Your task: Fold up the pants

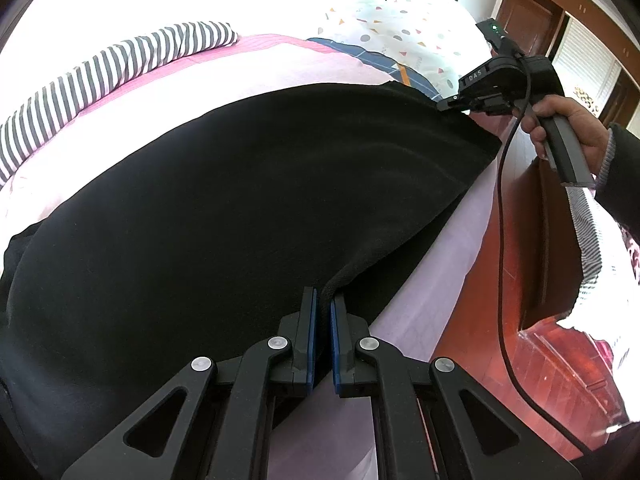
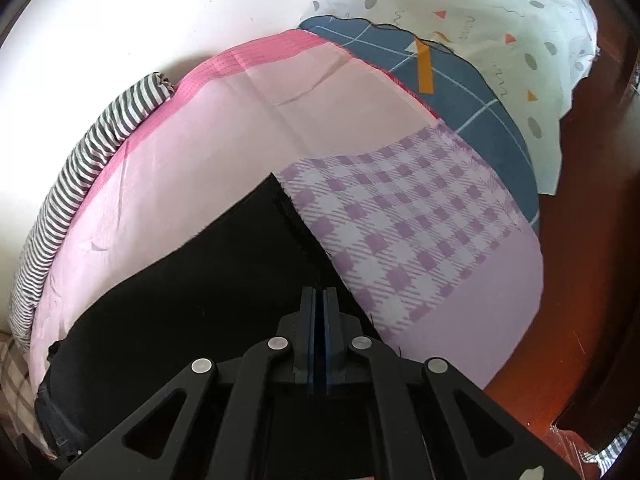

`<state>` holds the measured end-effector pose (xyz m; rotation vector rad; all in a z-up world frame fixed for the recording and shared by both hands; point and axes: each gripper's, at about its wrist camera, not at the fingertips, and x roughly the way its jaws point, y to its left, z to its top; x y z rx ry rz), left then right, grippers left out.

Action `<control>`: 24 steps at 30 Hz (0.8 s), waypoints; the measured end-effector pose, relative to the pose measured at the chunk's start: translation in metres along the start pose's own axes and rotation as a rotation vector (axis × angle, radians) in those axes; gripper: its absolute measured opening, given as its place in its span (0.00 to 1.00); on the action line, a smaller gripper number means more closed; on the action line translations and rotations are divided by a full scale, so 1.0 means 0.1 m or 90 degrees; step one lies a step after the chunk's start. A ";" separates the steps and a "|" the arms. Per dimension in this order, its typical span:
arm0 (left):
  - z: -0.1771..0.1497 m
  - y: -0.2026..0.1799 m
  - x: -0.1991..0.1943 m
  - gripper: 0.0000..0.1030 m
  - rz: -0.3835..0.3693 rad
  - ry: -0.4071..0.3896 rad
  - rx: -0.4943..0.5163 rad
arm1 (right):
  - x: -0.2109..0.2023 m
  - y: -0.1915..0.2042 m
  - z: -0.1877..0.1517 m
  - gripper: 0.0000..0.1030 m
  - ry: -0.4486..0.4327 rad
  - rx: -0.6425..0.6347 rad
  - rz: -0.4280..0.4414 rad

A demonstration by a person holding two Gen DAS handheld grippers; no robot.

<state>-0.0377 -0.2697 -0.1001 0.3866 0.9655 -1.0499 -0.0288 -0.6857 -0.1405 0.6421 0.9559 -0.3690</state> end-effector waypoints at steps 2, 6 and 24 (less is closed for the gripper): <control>0.00 -0.01 0.00 0.06 0.001 0.000 0.000 | -0.03 -0.04 -0.02 0.15 0.011 0.001 0.011; -0.01 -0.03 0.00 0.06 0.002 0.000 -0.001 | -0.23 -0.16 -0.19 0.28 -0.009 0.017 -0.003; 0.04 -0.07 0.01 0.06 0.017 0.007 -0.005 | -0.46 -0.27 -0.74 0.05 -0.018 0.073 0.013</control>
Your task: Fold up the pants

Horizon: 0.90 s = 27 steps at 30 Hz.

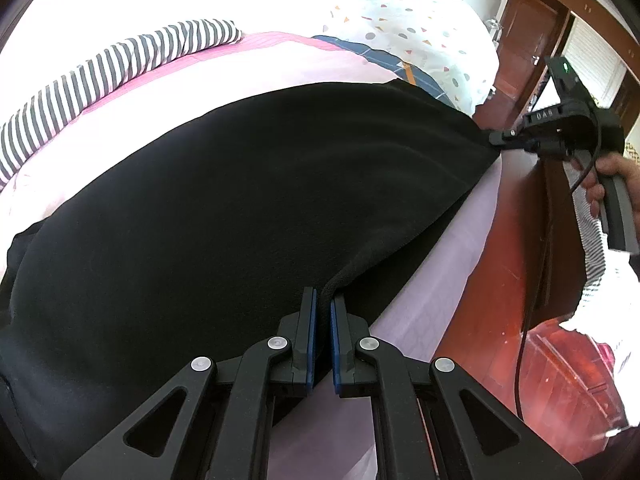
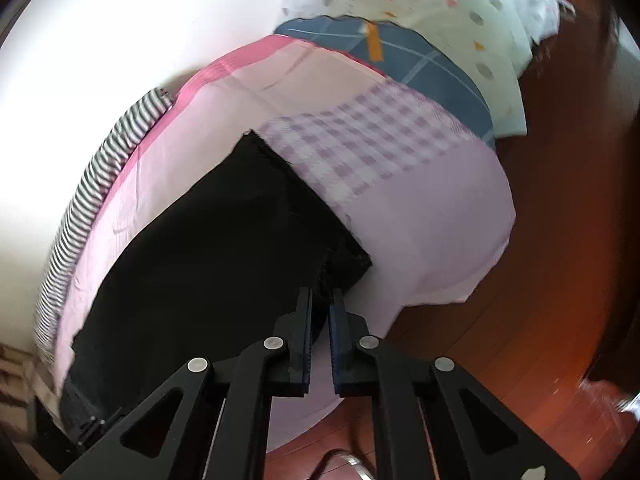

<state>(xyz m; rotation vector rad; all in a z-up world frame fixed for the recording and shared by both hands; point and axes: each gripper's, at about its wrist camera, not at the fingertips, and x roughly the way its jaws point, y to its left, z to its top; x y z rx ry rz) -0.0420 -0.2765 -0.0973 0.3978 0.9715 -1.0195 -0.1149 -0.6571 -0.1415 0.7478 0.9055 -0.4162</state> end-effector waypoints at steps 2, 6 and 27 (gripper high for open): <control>0.01 -0.02 0.01 0.06 0.004 0.002 0.001 | -0.05 0.15 0.03 0.03 -0.023 -0.047 -0.044; 0.02 -0.06 0.02 0.06 0.002 0.004 0.007 | -0.13 0.34 0.04 0.01 -0.074 -0.101 -0.114; -0.09 0.57 -0.92 0.42 -0.055 -0.109 -0.065 | -0.37 1.48 0.15 0.34 -0.070 -0.257 -0.045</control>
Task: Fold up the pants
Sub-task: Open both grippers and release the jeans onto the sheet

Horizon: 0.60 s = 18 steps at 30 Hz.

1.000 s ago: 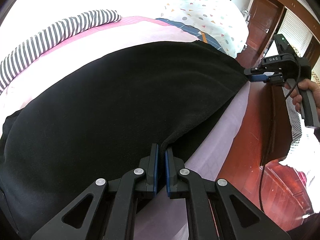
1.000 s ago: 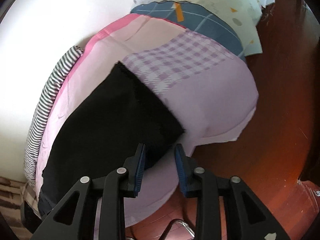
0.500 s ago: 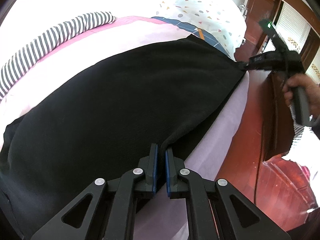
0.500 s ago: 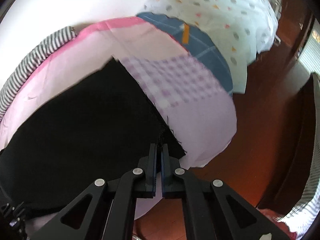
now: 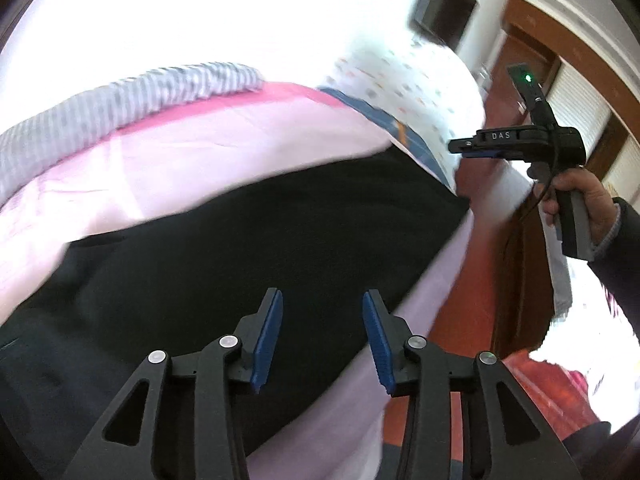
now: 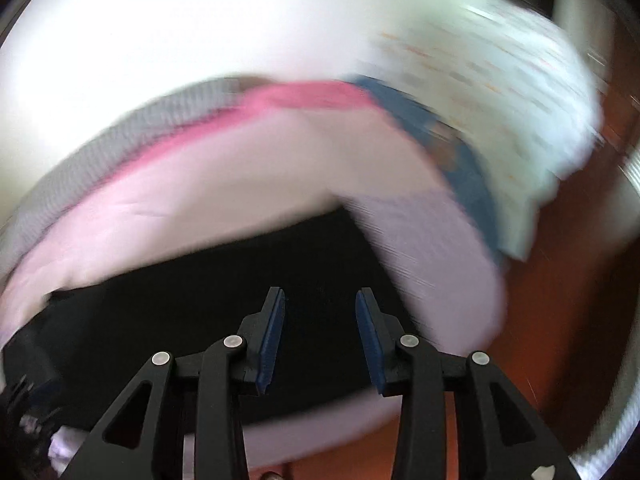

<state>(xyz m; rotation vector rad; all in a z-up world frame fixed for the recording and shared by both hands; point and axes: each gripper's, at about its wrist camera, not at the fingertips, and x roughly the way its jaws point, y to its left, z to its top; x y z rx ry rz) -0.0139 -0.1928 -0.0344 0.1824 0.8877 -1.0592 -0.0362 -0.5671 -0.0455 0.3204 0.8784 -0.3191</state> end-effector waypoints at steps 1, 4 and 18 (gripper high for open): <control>-0.02 0.11 -0.11 0.43 0.005 -0.010 -0.011 | 0.03 0.18 0.06 0.34 0.003 -0.022 0.025; -0.11 0.46 -0.39 0.43 0.067 -0.034 -0.053 | 0.26 1.12 0.24 0.34 0.029 -0.142 0.137; -0.78 1.79 -1.14 0.44 0.367 -0.064 -0.207 | 1.26 3.62 -0.04 0.33 0.224 -0.455 0.353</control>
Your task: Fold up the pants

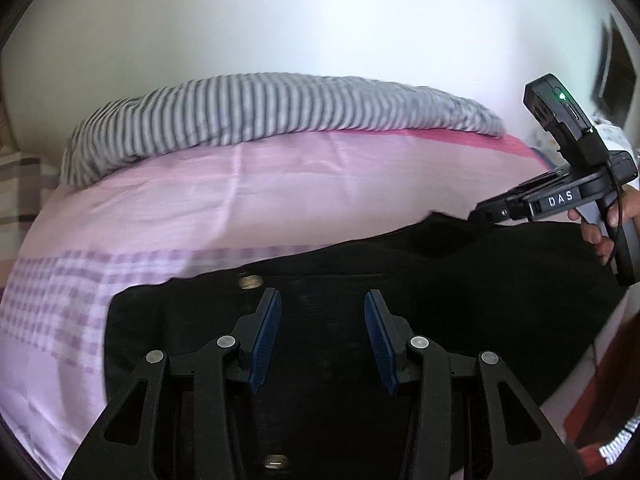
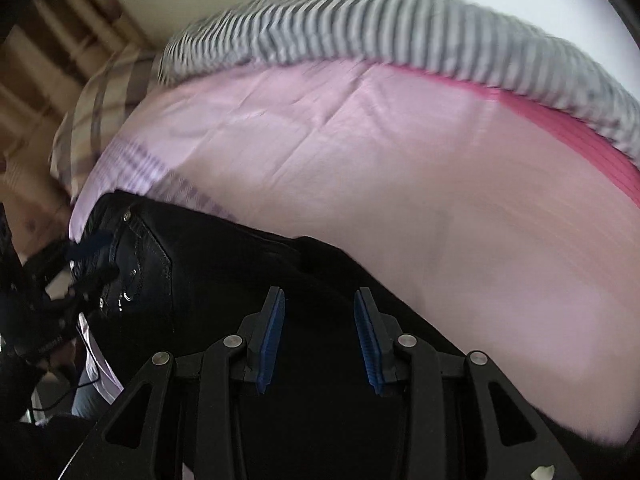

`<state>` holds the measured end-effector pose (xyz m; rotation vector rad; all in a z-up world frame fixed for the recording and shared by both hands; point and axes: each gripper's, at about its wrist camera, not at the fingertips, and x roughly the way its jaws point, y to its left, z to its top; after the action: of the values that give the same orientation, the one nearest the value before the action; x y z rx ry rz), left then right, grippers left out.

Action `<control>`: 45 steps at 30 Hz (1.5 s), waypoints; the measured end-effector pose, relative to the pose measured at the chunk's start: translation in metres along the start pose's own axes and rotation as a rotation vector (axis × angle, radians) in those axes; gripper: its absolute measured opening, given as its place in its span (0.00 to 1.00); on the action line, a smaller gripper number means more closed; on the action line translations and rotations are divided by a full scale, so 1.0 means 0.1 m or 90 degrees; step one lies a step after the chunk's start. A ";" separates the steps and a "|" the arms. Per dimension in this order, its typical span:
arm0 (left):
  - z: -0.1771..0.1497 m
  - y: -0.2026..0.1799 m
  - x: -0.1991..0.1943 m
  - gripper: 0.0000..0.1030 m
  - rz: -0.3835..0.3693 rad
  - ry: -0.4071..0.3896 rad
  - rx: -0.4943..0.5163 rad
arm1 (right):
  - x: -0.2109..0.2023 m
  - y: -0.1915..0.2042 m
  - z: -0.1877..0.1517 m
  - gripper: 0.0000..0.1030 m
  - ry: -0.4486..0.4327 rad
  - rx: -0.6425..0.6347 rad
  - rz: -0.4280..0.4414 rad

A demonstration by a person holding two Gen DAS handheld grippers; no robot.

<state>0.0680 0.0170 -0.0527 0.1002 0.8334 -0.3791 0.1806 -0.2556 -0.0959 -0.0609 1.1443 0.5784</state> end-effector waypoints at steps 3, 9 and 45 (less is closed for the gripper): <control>-0.06 0.22 0.05 0.44 0.002 0.005 -0.019 | 0.24 0.08 0.12 0.34 0.025 -0.021 0.003; -0.09 0.22 0.12 0.44 0.012 -0.001 -0.010 | 0.44 0.15 0.19 0.28 0.042 -0.050 0.042; 0.22 -1.10 0.32 0.45 -0.145 0.015 0.096 | -0.51 -0.44 -1.19 0.39 -0.086 0.193 -0.274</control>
<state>0.0625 -0.0998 -0.0548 0.1503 0.8418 -0.6564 0.0861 -0.3536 -0.1134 -0.0053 1.0364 0.0244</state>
